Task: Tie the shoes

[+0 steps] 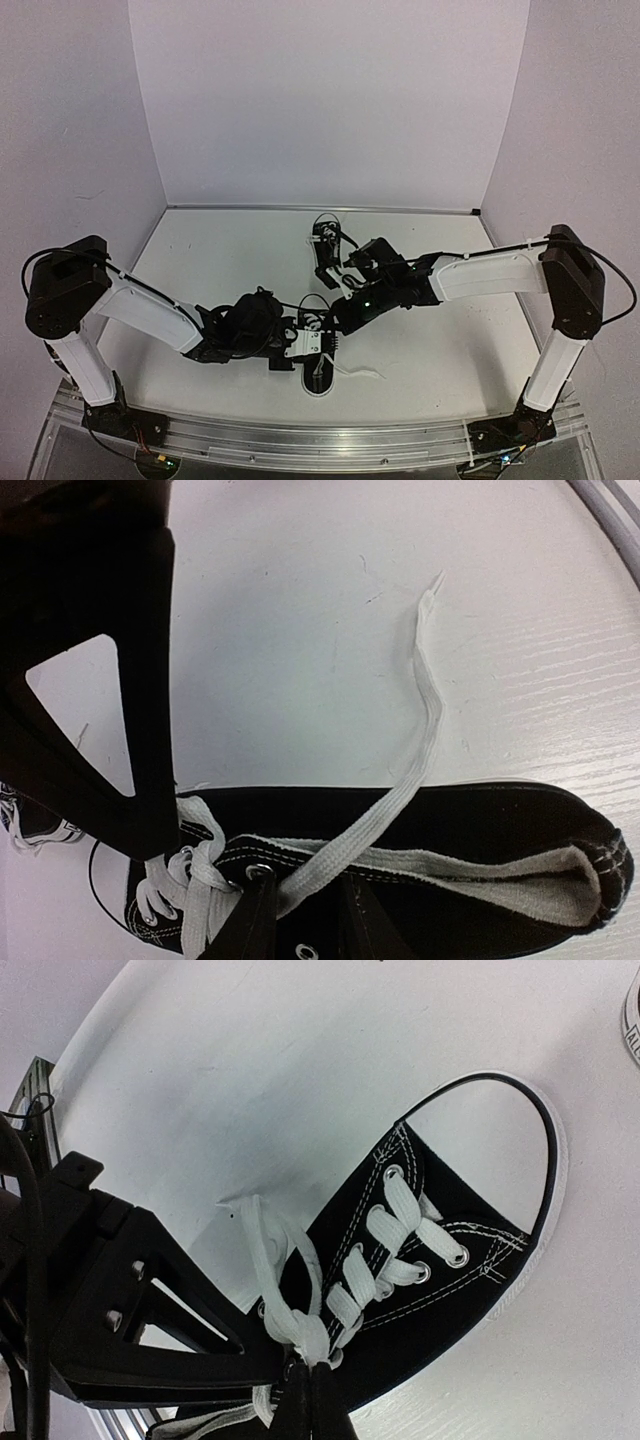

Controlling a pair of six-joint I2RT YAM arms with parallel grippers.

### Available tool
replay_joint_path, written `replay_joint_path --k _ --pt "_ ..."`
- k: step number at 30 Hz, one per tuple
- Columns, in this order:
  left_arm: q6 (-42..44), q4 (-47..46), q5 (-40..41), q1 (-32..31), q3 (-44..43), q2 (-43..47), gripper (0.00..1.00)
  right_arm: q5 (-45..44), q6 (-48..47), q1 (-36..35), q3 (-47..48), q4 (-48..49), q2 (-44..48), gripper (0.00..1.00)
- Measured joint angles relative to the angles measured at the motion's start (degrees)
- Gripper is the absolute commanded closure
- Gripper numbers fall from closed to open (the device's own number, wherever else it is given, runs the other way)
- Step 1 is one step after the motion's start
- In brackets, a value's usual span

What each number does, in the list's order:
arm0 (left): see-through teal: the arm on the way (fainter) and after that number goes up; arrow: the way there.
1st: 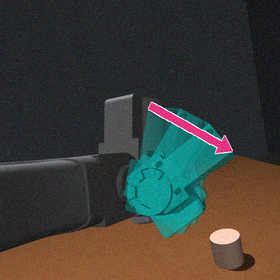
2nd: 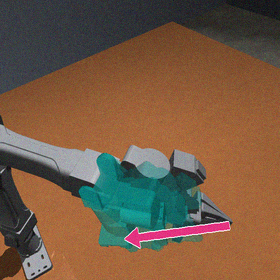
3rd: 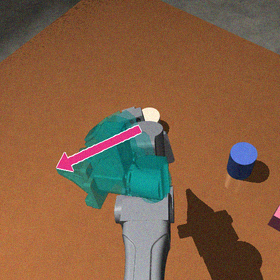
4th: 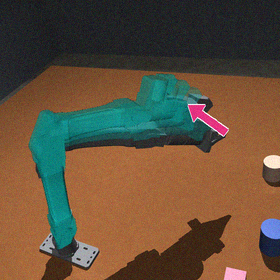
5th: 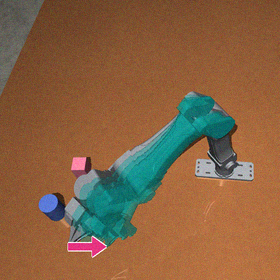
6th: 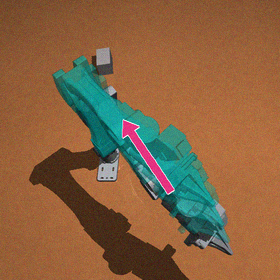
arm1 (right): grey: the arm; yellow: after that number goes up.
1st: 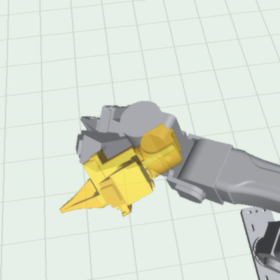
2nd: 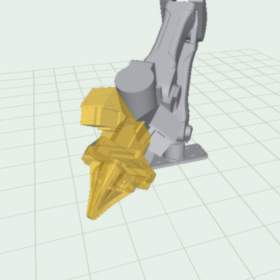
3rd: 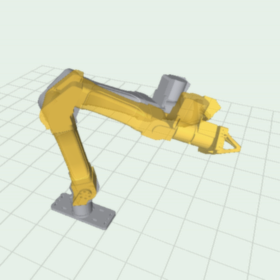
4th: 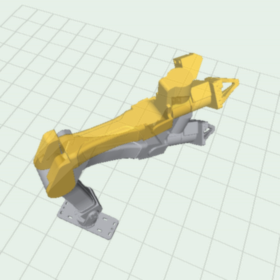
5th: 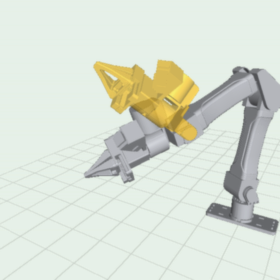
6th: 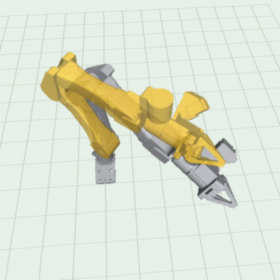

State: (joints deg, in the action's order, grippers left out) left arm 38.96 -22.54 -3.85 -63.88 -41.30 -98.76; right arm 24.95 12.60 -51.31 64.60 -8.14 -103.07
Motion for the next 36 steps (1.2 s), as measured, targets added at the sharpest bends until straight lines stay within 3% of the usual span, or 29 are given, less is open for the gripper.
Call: replay_joint_path --k 8,36 --pt "-0.6 -0.7 1.2 -0.2 0.0 0.0 1.0 0.0 0.0 0.0 0.0 0.0 0.0 1.0" --pt "-14.4 -7.5 6.4 1.8 0.1 -0.6 1.0 0.5 1.3 0.0 0.0 1.1 0.0 1.0"
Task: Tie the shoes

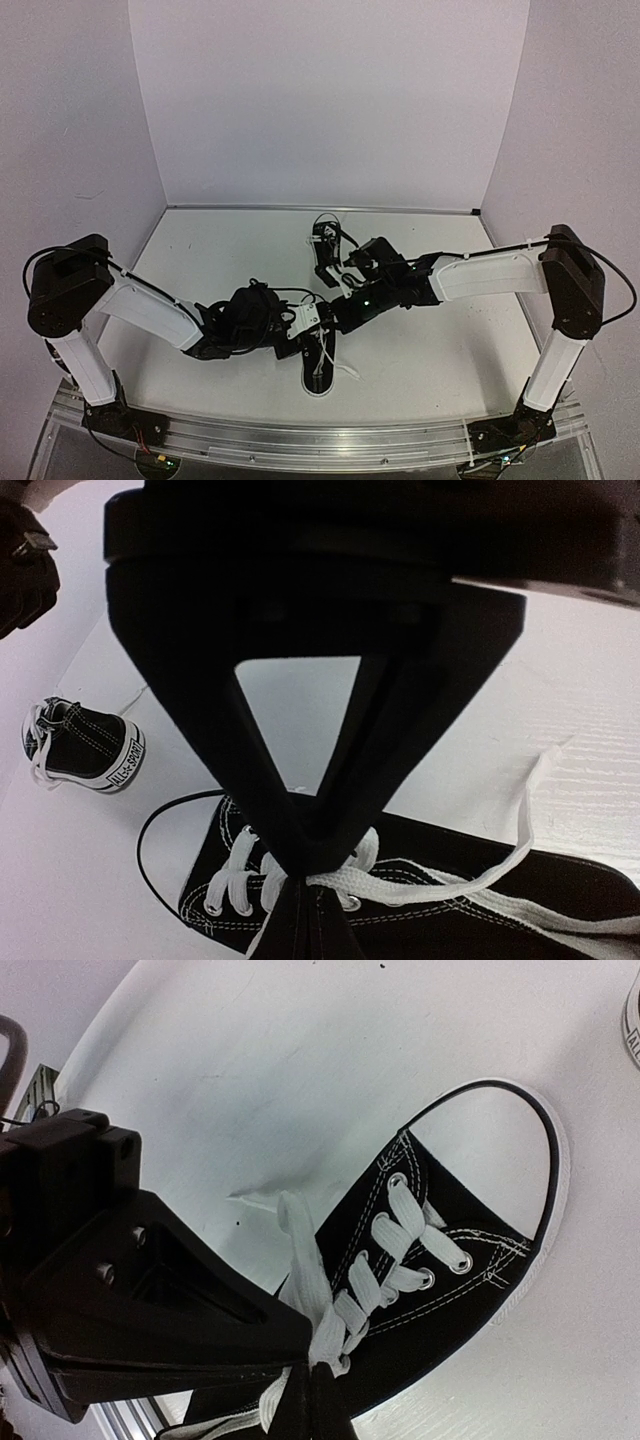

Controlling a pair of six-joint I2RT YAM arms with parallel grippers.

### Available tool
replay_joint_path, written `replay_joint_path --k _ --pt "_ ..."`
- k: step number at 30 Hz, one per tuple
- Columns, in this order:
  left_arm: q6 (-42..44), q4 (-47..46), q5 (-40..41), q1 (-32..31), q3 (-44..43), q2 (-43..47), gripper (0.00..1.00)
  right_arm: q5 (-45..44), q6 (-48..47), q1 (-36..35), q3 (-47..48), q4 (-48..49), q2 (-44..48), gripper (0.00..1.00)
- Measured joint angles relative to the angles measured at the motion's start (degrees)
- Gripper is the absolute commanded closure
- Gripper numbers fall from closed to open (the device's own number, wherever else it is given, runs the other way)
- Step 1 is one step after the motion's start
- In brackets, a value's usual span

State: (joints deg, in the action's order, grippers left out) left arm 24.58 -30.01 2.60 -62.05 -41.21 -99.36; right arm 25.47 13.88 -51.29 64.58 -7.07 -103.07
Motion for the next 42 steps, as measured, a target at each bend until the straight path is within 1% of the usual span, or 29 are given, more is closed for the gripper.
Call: replay_joint_path --k 8,17,22,27,28,30,32,35,37,42 --pt "-2.3 -3.6 -0.6 0.1 0.2 -2.3 1.0 1.8 1.7 0.2 0.0 0.9 0.0 1.0" --pt "-6.3 -11.7 -1.6 0.9 2.7 -4.9 1.0 4.4 3.9 0.3 -1.2 3.6 0.0 1.0" --pt "-7.5 -14.1 -2.3 1.0 3.5 -5.9 1.0 5.7 4.5 0.4 -2.6 4.5 0.0 0.84" --pt "-8.0 -14.6 -2.5 1.1 3.9 -6.0 1.0 6.6 4.3 1.7 -4.4 4.6 1.4 0.65" --pt "-7.9 -14.6 -2.5 1.1 3.9 -6.0 1.0 6.7 4.4 2.3 -5.0 4.4 2.4 0.62" --pt "-7.9 -14.6 -2.5 1.1 4.0 -6.0 1.0 6.7 4.5 3.9 -5.7 3.8 5.0 0.62" --pt "-7.8 -14.5 -2.5 1.1 4.0 -6.0 1.0 6.5 4.5 5.5 -5.8 3.9 7.3 0.64" --pt "-7.5 -14.4 -2.5 1.1 4.0 -6.0 1.0 5.6 4.4 7.5 -5.7 4.5 9.4 0.72" --pt "-7.1 -14.2 -2.5 1.1 4.0 -6.0 1.0 5.4 4.2 8.0 -5.6 4.3 8.8 0.76" --pt "-6.5 -13.4 -2.5 1.1 3.9 -6.0 1.0 7.1 4.2 7.8 -5.1 3.8 3.5 0.79"
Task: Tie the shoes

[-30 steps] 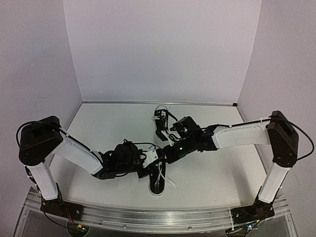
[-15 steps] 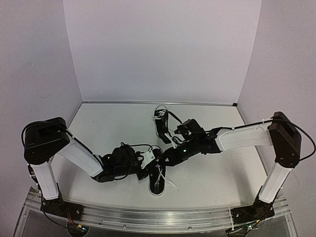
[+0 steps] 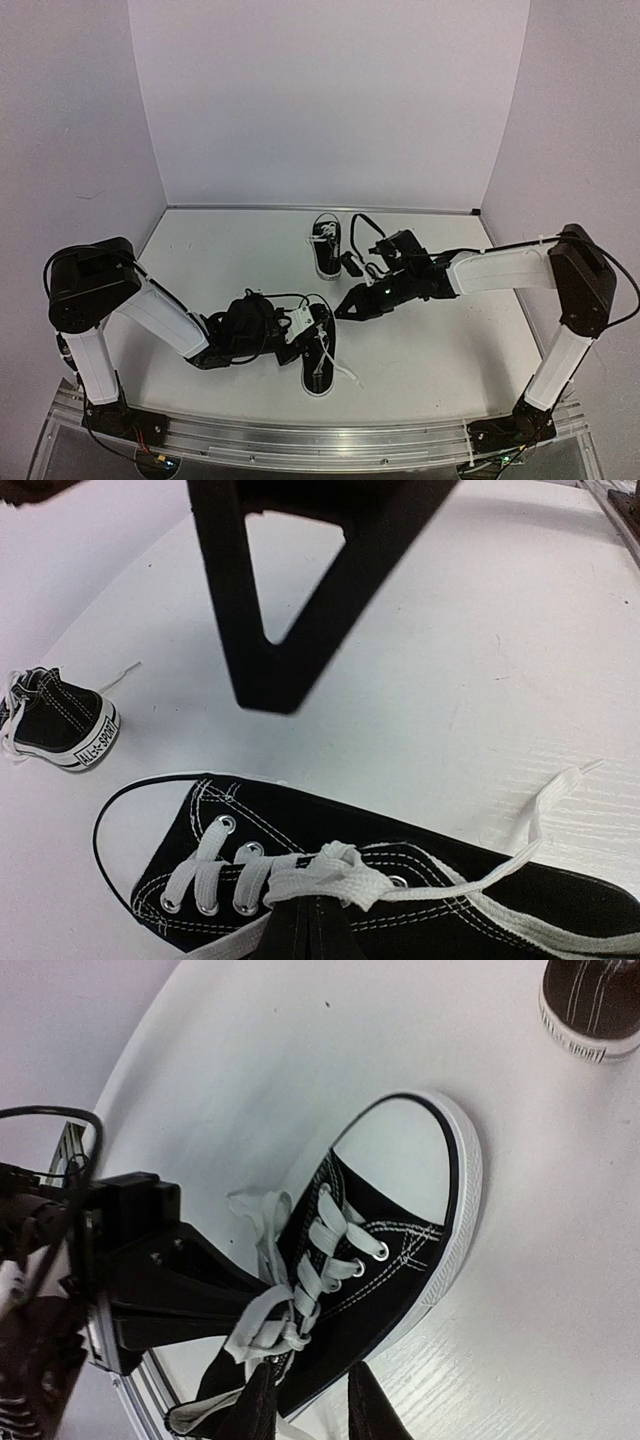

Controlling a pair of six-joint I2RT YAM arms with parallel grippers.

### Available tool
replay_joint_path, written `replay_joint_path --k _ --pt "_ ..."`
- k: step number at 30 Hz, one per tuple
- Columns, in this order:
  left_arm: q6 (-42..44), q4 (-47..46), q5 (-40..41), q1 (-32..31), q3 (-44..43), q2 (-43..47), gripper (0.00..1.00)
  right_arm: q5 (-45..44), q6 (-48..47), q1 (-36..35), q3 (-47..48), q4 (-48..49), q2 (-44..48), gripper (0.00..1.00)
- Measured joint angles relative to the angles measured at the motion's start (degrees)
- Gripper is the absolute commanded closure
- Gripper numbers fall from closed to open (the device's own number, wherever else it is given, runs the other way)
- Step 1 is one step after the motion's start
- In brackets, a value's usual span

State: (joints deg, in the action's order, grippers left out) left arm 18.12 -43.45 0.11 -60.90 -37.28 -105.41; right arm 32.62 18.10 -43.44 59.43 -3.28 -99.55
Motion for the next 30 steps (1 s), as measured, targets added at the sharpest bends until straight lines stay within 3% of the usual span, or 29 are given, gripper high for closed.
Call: replay_joint_path --k 16,30 --pt "1.3 1.0 -1.4 0.1 -0.2 0.0 1.0 6.0 0.4 -1.9 0.9 0.7 -5.9 0.83" --pt "1.5 1.7 -1.6 0.1 -0.9 0.0 1.0 7.5 1.3 -2.8 2.1 1.2 -6.9 0.8"
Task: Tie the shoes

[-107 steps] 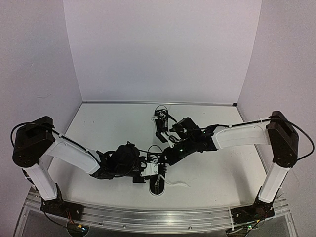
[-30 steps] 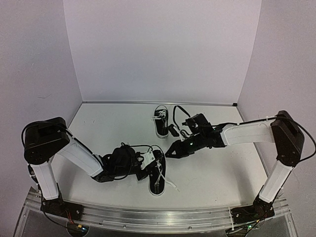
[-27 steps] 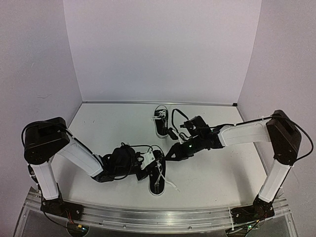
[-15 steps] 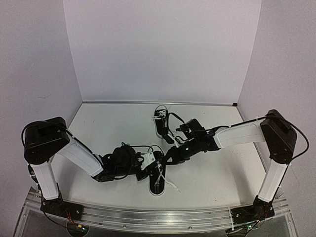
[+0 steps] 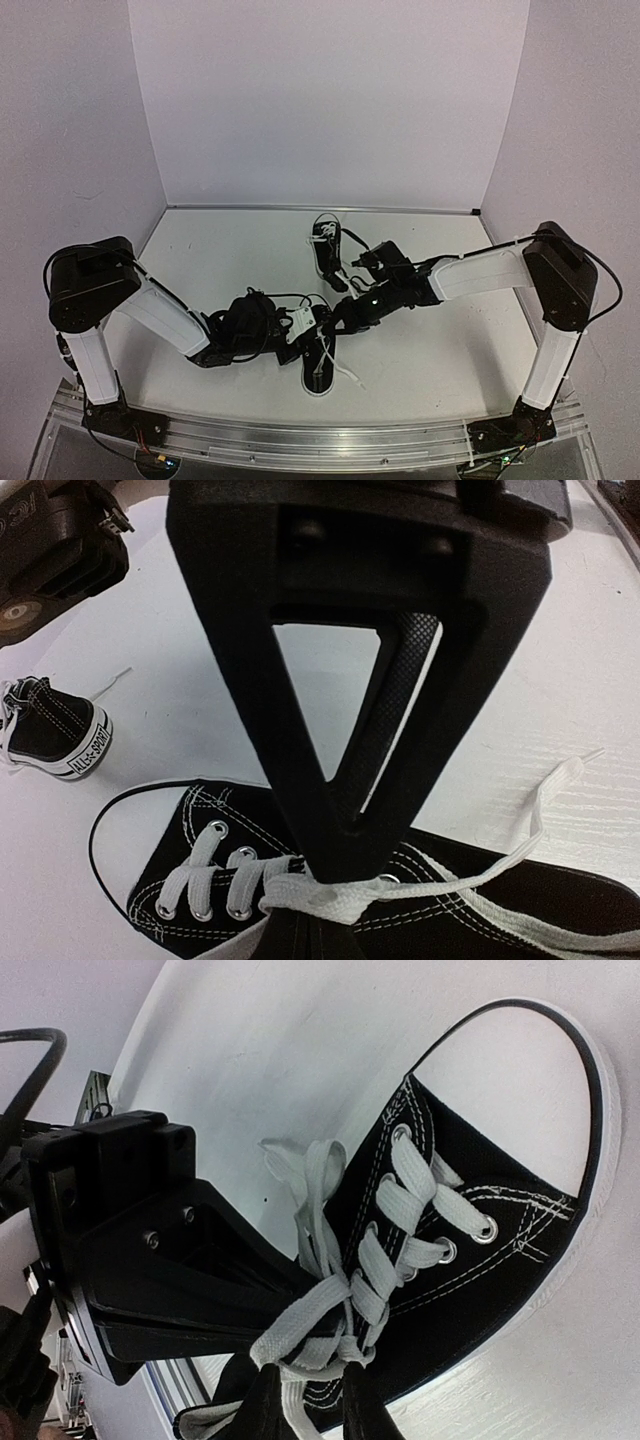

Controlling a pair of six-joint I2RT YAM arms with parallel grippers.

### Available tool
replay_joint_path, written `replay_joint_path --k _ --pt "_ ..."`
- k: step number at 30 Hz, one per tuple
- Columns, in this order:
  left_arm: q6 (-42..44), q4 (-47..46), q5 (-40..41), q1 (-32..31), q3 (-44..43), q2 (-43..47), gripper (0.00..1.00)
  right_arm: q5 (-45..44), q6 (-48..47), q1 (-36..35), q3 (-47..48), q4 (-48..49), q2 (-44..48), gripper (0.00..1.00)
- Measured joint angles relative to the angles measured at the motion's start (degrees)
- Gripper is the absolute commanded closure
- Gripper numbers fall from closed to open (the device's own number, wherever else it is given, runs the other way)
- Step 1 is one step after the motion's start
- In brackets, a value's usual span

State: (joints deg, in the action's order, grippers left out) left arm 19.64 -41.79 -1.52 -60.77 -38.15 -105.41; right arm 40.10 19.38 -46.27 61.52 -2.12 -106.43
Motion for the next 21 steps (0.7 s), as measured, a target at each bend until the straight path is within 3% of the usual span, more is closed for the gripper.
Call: replay_joint_path --k 21 --pt "0.1 -2.1 -1.4 0.2 0.9 0.0 1.0 1.2 0.7 -0.4 0.7 2.3 -1.4 0.8"
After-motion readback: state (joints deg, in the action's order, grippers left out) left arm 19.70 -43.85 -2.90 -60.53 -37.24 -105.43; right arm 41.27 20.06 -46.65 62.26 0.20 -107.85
